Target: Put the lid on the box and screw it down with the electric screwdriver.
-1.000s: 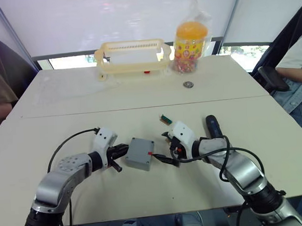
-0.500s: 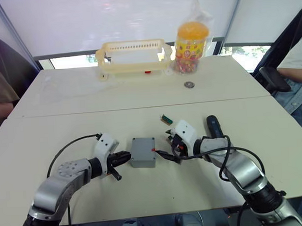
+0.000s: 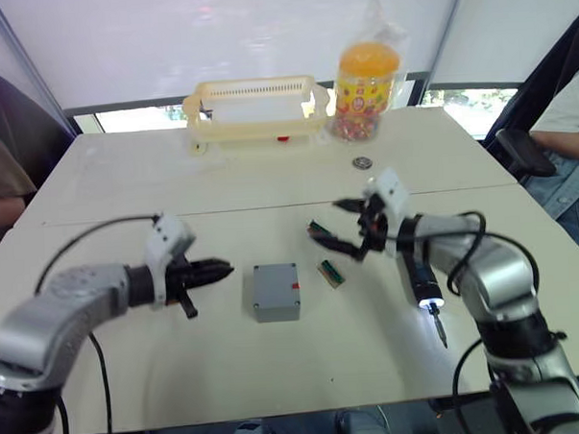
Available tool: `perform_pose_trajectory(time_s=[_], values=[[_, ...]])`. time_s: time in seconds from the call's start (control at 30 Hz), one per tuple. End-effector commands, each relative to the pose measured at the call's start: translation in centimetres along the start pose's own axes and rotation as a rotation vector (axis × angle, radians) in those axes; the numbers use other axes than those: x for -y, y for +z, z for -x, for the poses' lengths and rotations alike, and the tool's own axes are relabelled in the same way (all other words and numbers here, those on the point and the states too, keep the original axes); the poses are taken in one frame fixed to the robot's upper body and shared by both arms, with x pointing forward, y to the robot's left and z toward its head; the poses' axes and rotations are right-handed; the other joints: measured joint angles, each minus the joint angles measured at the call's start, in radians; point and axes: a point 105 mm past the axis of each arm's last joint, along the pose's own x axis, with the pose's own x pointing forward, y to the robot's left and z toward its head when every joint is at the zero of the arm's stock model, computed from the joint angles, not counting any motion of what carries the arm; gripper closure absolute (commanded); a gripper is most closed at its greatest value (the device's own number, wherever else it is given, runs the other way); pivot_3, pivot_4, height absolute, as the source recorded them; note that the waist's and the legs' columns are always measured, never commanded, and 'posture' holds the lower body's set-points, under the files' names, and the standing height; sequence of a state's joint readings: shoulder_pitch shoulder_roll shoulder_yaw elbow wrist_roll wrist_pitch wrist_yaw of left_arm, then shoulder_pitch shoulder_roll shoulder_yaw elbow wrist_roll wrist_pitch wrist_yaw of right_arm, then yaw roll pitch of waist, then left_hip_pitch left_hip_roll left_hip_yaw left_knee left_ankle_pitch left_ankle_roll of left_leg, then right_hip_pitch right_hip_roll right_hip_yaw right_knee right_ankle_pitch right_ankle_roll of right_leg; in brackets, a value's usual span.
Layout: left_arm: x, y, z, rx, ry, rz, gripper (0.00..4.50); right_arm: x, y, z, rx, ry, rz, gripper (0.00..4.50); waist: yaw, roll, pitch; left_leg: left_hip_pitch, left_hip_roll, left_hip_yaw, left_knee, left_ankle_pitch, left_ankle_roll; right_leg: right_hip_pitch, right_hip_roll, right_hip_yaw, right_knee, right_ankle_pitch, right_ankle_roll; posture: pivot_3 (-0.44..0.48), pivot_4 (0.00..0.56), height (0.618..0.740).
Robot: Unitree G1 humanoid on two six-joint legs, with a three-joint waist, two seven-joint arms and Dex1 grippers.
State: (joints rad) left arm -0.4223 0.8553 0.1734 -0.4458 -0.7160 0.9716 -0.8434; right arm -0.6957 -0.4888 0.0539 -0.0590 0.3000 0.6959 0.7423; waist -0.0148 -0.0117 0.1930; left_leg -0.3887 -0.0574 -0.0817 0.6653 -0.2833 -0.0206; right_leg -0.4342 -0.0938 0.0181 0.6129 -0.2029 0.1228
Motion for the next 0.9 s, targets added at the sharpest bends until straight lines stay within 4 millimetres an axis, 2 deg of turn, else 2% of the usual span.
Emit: perform_pose_trajectory(time_s=[0.03, 0.17, 0.2, 0.27, 0.5, 0.9], values=[[0.5, 1.3, 0.2, 0.015, -0.030, -0.024, 3.94, 0.5, -0.8, -1.2, 0.009, 0.018, 0.007, 0.01, -0.003, 0.000, 0.000, 0.000, 0.000, 0.000, 0.000, 0.000, 0.000, 0.000, 0.000, 0.000, 0.000, 0.000, 0.000, 0.000, 0.150, 0.740], [0.8, 1.8, 0.3, -0.005, -0.041, -0.046, 3.94, 1.1, -2.5, -4.0, -0.030, 0.036, 0.012, 0.01, -0.014, 0.000, 0.000, -0.001, 0.000, 0.003, 0.000, 0.001, -0.002, -0.003, 0.000, 0.002, 0.001, 0.000, 0.000, 0.000, 0.150, 0.740], [0.6, 1.6, 0.4, -0.015, -0.028, -0.044, 3.94, 1.2, -2.8, -4.6, -0.040, 0.034, 0.016, 0.55, -0.019, 0.000, 0.000, -0.001, 0.000, 0.003, 0.000, 0.001, -0.002, -0.004, 0.001, 0.003, 0.002, 0.000, 0.000, 0.000, 0.150, 0.740], [0.5, 1.3, 0.6, -0.027, -0.012, -0.040, 3.94, 1.5, -3.4, -5.3, -0.055, 0.027, 0.033, 1.32, -0.026, 0.000, 0.000, -0.001, 0.001, 0.002, -0.001, 0.001, -0.002, -0.005, 0.001, 0.003, 0.002, 0.000, 0.000, 0.000, 0.150, 0.740], [0.7, 0.3, 0.5, -0.032, 0.018, -0.016, 3.94, 2.1, -4.4, -7.4, -0.076, 0.000, 0.051, 1.32, -0.030, 0.000, 0.000, -0.002, 0.001, 0.001, -0.002, 0.003, -0.005, -0.005, 0.001, 0.003, 0.002, 0.000, 0.000, 0.000, 0.150, 0.740], [1.0, -0.8, 0.1, -0.038, 0.039, 0.006, 3.94, 2.2, -4.3, -8.4, -0.057, -0.009, 0.030, 1.32, -0.031, 0.000, 0.000, -0.002, 0.001, 0.001, -0.002, 0.004, -0.007, -0.006, 0.002, 0.004, 0.002, 0.000, 0.000, 0.000, 0.150, 0.740]])
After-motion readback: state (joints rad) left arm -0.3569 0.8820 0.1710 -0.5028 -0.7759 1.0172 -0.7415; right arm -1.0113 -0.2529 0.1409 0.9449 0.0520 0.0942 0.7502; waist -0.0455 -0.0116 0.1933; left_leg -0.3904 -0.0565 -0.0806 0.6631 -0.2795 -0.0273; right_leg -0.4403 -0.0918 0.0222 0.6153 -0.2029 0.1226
